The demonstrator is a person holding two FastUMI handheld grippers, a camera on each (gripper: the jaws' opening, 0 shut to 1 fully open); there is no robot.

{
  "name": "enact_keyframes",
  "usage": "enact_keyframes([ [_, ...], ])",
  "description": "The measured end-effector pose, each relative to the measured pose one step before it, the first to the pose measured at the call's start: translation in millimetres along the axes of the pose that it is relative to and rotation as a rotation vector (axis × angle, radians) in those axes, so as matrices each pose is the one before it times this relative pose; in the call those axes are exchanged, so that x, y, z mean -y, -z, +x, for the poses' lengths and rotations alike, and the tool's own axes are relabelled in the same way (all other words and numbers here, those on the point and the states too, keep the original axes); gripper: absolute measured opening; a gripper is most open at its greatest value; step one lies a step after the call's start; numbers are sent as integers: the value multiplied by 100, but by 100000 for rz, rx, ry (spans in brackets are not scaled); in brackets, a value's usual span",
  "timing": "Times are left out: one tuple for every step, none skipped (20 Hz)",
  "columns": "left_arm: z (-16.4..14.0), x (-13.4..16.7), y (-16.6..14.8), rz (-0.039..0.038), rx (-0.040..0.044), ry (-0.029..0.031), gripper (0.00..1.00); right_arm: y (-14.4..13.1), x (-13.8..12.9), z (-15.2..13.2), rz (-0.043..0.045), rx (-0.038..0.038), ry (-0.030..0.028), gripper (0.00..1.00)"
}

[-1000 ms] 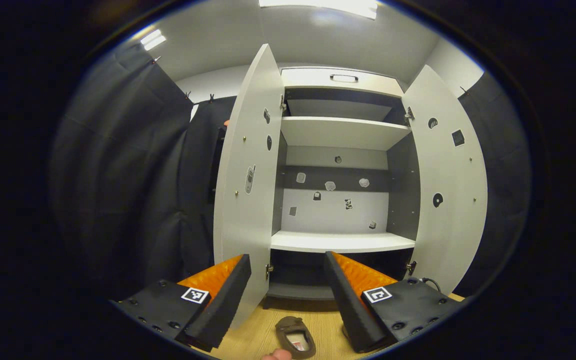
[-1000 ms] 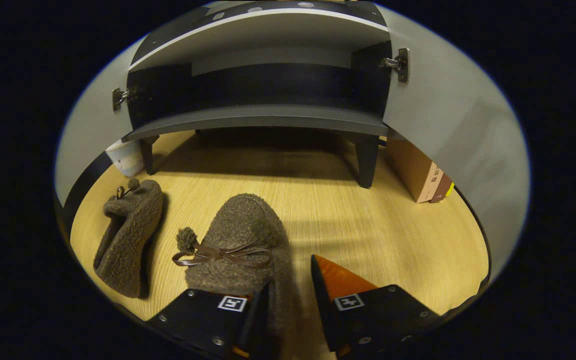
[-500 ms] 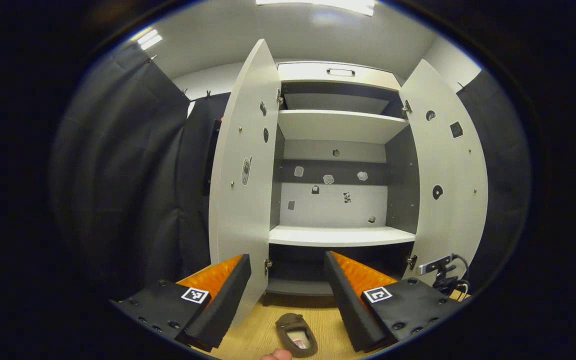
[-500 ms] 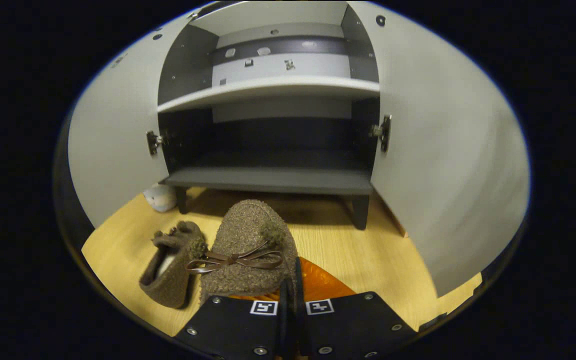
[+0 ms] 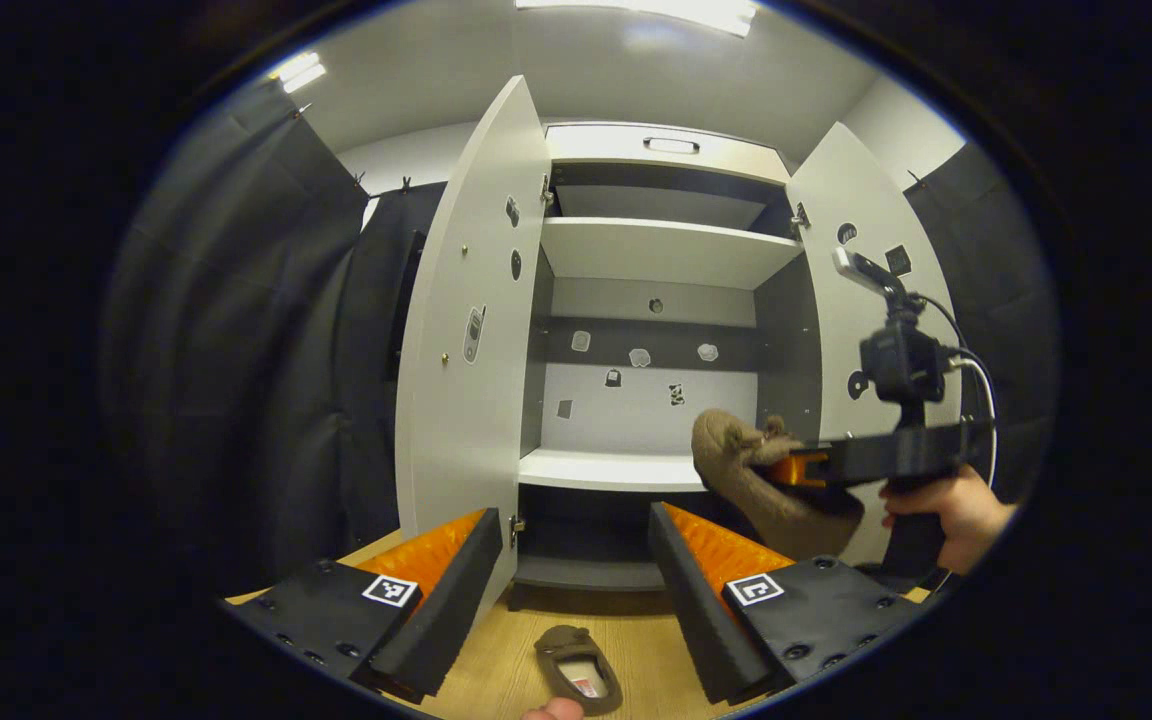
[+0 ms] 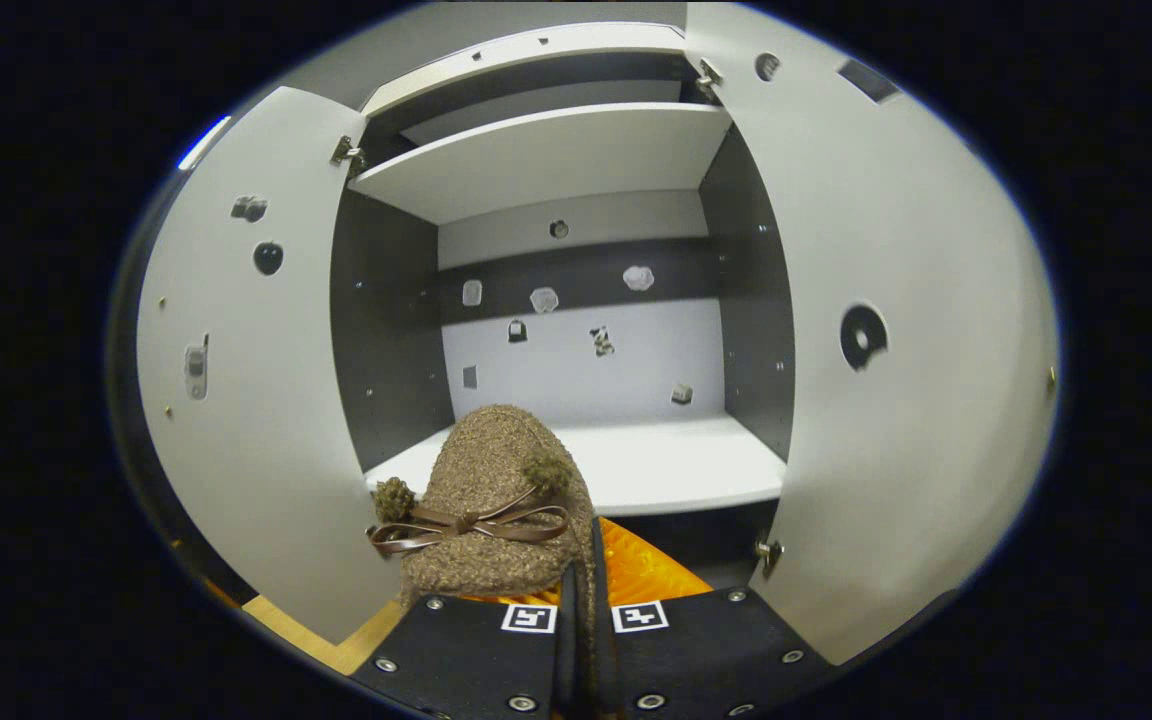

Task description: Grab one shoe with the right hand and put it into the shoe cabinet, grab the other shoe with the left hand and put it into the shoe cabinet; then close the right door with the right hand and the left door with the left hand.

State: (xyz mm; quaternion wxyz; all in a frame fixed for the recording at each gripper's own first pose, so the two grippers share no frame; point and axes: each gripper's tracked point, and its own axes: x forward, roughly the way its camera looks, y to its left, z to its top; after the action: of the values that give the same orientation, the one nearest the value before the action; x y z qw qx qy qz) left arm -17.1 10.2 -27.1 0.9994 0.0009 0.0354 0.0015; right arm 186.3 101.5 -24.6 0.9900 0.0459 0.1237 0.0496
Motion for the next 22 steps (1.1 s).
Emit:
enact_keyframes([
  [-96, 13, 6, 38, 14, 320, 96, -1493, 415, 2071, -1530, 430, 2137, 6],
  [7, -102, 49, -93, -153, 82, 99, -1221, 517, 2643, -199, -365, 1938, 6],
  [55, -199, 39, -31, -244, -100, 96, -981, 231, 2342, -367, -182, 1708, 6],
  [48, -271, 75, -111, -357, -332, 96, -937, 365, 2814, 352, -131, 2250, 6],
  [48, -196, 177, -301, -653, -442, 96, -254, 787, 2676, 912, -2230, 3703, 6],
  [-43, -197, 210, -418, -839, -289, 96, 429, 926, 2704, 1049, -3691, 3692, 6],
  [-74, -237, 157, -442, -734, -622, 96, 720, 555, 2400, 312, -4649, 3145, 6],
  [-42, -323, 103, -453, -455, -710, 96, 978, 402, 2062, -1181, -5606, 2324, 6],
  [46, -263, 69, -335, -190, -583, 96, 1004, 563, 1399, -2271, -5091, 1881, 6],
  [27, -418, 119, -243, -406, -919, 96, 712, 544, 1116, -1806, -3903, 2172, 6],
  [-22, -495, 217, -272, -575, -1029, 96, 515, 380, 910, -725, -2298, 2273, 6],
  [31, -384, 344, -531, -968, -747, 96, 208, 115, 465, -255, -957, 750, 6],
  [-165, -400, 401, -194, -808, -887, 96, 184, -132, 571, -275, -1088, -650, 7],
  [-6, -436, 290, -135, -770, -807, 96, 300, -47, 172, -693, -1177, -563, 11],
  [105, -235, 206, -374, -624, -541, 96, 274, 97, 133, -1346, -671, -128, 14],
  [195, -229, 195, -640, -681, -643, 96, 373, 454, 50, -1793, -1382, 1233, 20],
  [-1, -43, 143, -834, -548, -118, 96, 222, 392, 17, -1453, -463, 807, 23],
  [140, -47, 55, -832, -357, -8, 96, -104, 62, -88, 313, 963, -1343, 33],
  [-7, -17, 125, -598, -39, 93, 96, -178, -57, -242, 686, 448, -1136, 39],
  [51, -1, -65, -239, 71, 102, 96, 58, 37, -403, -384, -285, -1446, 47],
  [-35, -26, -90, 97, 364, 13, 99, 15, 113, -694, -1590, 147, -1061, 52],
  [-67, 105, -70, 299, 436, 220, 96, -241, 135, -696, -1714, 1464, -626, 54],
])
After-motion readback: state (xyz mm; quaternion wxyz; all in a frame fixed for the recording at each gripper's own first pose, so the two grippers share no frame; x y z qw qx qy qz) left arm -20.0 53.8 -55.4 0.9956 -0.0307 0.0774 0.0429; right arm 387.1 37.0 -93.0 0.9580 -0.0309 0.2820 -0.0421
